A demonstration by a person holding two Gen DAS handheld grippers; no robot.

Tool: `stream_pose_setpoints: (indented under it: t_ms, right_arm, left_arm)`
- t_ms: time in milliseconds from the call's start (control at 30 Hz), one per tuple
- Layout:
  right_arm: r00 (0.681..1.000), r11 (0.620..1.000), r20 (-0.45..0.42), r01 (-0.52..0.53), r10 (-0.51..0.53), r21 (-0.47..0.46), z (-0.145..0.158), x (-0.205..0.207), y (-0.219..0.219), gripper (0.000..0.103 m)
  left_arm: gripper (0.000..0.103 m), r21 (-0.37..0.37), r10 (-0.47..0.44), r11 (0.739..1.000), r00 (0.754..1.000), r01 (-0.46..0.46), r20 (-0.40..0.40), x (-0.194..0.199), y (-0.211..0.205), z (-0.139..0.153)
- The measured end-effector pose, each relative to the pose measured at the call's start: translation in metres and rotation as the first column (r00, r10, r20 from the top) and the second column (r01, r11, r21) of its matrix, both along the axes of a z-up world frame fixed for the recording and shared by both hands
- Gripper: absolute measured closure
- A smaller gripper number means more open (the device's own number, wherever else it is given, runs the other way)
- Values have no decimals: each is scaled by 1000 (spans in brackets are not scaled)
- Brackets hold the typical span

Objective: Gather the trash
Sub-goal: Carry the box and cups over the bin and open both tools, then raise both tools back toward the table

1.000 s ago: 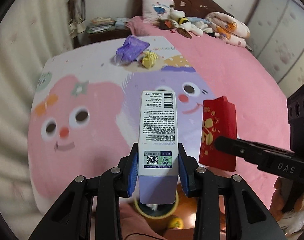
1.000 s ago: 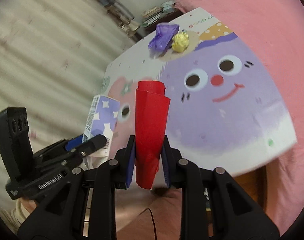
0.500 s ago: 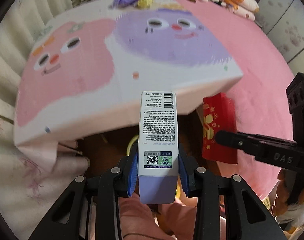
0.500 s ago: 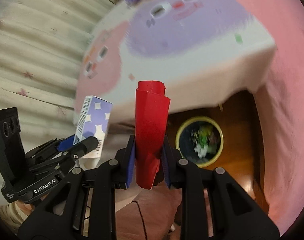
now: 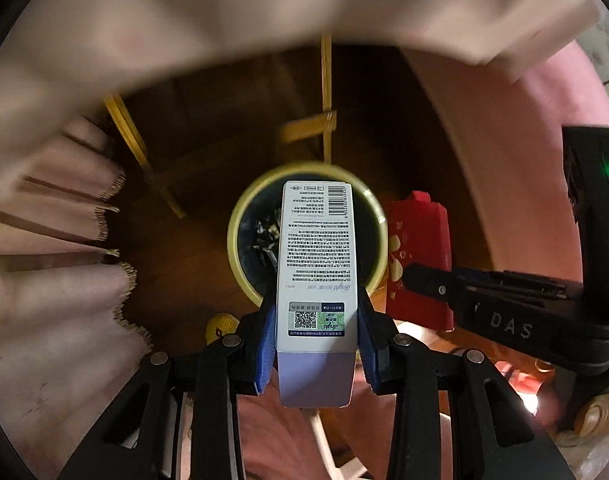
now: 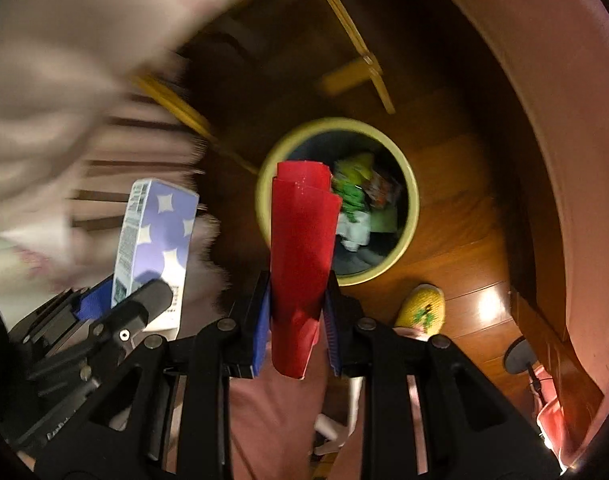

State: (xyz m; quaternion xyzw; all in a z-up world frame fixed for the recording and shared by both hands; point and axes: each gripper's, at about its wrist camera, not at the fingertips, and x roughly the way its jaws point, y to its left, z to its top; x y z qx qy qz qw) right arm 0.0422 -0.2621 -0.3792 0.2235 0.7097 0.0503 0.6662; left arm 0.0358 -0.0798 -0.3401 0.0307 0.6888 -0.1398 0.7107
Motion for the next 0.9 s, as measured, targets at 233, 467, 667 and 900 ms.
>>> stream_pose_setpoints:
  t_ms: [233, 467, 667, 900]
  right_arm:
    - [998, 997, -50, -34, 30, -74, -90, 10, 4, 80]
    - [998, 993, -44, -46, 41, -112, -122, 32, 11, 49]
    - [998, 991, -6, -56, 55, -123, -87, 42, 17, 48]
    - [995, 992, 69, -60, 69, -115, 5, 38, 14, 48]
  left_arm:
    - [66, 16, -5, 1000, 1000, 5, -30, -5, -23, -79]
    - [17, 50, 7, 999, 1000, -6, -30, 11, -28, -97]
    - [17, 97, 40, 994, 999, -42, 29, 28, -7, -68]
    - [17, 82, 50, 995, 993, -59, 109, 31, 22, 12]
